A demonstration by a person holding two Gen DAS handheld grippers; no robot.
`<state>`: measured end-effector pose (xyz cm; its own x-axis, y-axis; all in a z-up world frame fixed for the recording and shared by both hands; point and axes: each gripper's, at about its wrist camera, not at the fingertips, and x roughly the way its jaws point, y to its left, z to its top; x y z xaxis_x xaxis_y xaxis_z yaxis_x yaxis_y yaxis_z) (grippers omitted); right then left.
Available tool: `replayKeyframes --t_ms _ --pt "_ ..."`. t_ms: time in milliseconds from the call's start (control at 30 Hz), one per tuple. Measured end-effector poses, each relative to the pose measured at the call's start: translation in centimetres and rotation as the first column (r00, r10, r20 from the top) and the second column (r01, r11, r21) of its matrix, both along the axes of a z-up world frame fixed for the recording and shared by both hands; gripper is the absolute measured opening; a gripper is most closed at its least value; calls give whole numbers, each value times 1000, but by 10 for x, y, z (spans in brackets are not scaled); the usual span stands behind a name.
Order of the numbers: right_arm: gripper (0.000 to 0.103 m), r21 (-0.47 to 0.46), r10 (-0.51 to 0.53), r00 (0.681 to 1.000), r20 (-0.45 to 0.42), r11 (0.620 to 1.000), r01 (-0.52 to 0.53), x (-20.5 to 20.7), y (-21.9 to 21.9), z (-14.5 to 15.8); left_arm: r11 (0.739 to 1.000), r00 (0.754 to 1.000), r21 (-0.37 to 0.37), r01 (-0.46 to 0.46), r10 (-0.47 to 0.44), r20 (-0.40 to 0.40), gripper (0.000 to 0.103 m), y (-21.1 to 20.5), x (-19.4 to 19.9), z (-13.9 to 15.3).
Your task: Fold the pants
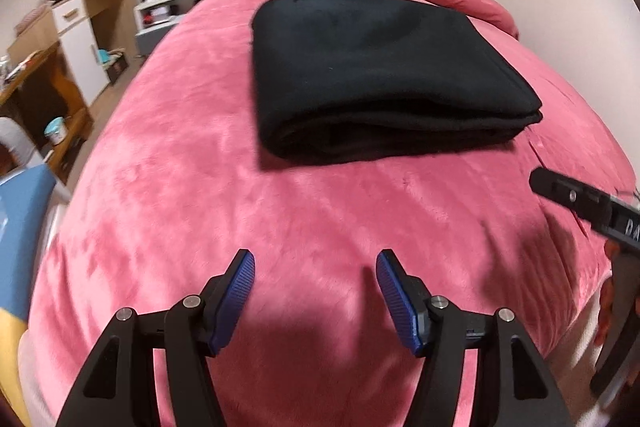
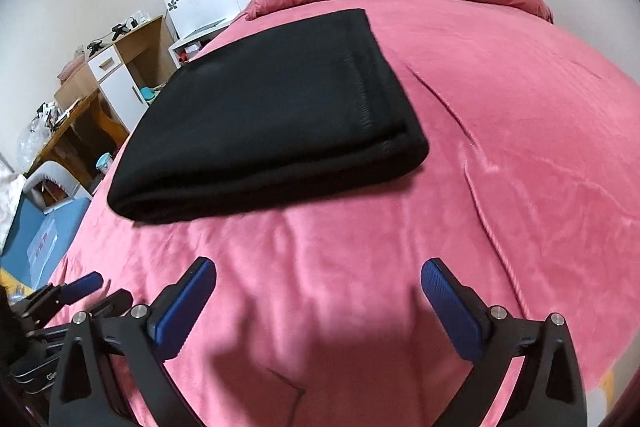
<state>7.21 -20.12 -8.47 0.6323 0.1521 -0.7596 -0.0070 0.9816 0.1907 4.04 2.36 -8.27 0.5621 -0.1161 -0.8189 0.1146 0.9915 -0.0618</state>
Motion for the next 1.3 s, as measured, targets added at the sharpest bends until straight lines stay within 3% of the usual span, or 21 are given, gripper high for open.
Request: replayKeyframes --t_ms 167,333,500,667,767,933,1300 --pt "103 -63 -33 999 15 997 34 -19 14 4 996 999 -74 -42 42 0 65 11 -15 12" --pt "103 -134 -83 994 69 987 92 -43 27 25 991 990 -73 -111 116 77 65 19 -36 34" --pt "103 -130 -71 989 131 988 88 -56 38 50 991 981 -52 -121 128 144 65 19 -51 54" --pt "103 -129 -51 984 171 989 74 -64 46 65 992 980 -43 -119 124 157 65 16 -55 63" --pt "103 -148 -45 982 185 986 73 -67 48 68 991 974 -17 -131 132 185 65 16 -60 70" --pt "103 -147 -42 981 187 987 70 -69 46 68 991 976 -53 -122 129 177 65 18 -60 73" --pt "103 -149 -50 981 185 986 78 -69 43 67 992 975 -50 -119 127 185 65 15 -60 74"
